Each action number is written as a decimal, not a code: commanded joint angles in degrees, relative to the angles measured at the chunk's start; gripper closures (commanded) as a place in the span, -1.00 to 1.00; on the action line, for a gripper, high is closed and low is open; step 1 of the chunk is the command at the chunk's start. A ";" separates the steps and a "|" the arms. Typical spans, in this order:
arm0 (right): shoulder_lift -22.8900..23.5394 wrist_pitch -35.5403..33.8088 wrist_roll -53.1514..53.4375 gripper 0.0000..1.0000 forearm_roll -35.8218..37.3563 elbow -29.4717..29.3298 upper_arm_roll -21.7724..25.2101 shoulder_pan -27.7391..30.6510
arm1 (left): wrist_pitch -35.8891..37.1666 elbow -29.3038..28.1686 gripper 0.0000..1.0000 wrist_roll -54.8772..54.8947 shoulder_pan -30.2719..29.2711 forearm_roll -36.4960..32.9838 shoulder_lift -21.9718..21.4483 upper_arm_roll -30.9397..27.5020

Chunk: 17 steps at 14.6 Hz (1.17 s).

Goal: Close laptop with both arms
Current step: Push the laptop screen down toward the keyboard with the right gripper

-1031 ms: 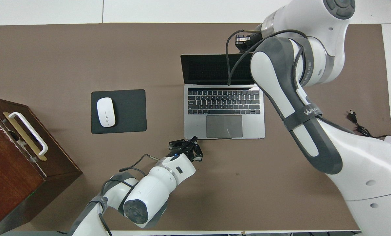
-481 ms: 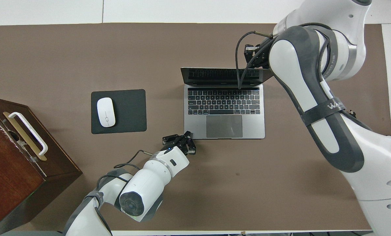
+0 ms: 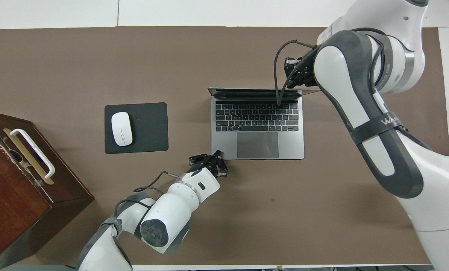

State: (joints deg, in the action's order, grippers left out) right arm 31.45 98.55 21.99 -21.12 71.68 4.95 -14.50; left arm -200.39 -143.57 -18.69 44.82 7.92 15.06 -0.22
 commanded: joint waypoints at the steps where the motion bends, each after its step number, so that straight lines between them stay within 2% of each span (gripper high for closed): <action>1: -3.94 -0.99 0.68 1.00 -0.67 6.35 -0.47 0.53 | -0.35 0.57 1.00 0.67 1.06 1.04 1.20 -0.40; 11: -9.48 2.17 0.51 1.00 0.20 21.56 -0.38 0.35 | -0.35 0.48 1.00 0.85 1.06 1.04 1.29 -0.40; 17: -11.68 5.51 -0.02 1.00 1.00 27.37 -0.38 0.18 | -0.35 0.48 1.00 0.85 0.97 1.04 1.55 -0.40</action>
State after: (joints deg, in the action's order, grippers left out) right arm 22.39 101.98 22.03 -20.94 95.02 5.01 -14.53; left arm -200.39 -143.57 -18.69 44.82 7.92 15.07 -0.22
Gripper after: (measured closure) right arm 0.991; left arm 0.991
